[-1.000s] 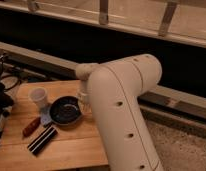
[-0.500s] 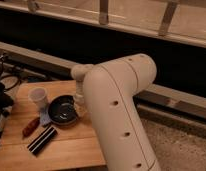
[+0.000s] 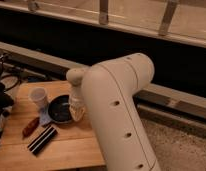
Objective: Push the ceramic bowl across the table
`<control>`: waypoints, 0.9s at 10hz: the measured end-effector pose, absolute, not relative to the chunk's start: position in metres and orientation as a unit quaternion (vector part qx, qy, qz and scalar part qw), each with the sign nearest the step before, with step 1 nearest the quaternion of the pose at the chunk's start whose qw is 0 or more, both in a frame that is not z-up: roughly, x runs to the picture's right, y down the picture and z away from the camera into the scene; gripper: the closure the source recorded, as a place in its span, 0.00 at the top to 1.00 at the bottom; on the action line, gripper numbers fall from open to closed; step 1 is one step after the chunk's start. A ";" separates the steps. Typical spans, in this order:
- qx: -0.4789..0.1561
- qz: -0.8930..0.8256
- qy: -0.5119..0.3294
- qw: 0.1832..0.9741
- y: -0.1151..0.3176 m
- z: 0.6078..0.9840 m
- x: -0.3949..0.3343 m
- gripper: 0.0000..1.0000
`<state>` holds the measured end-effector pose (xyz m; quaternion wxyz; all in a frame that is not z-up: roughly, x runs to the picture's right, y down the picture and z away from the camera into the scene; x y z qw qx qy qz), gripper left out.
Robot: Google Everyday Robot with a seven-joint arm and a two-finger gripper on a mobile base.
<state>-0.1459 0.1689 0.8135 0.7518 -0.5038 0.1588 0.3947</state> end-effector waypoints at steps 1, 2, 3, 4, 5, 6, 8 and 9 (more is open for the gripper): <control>-0.505 0.396 0.157 0.750 0.168 0.814 -0.146 0.00; -0.509 0.396 0.154 0.749 0.170 0.813 -0.144 0.00; -0.512 0.399 0.147 0.747 0.173 0.807 -0.143 0.00; -0.514 0.403 0.141 0.744 0.177 0.801 -0.144 0.00; -0.513 0.407 0.129 0.745 0.179 0.793 -0.146 0.00; -0.514 0.411 0.123 0.743 0.177 0.792 -0.143 0.00; -0.511 0.418 0.110 0.742 0.170 0.789 -0.130 0.00; -0.510 0.418 0.105 0.745 0.169 0.787 -0.132 0.00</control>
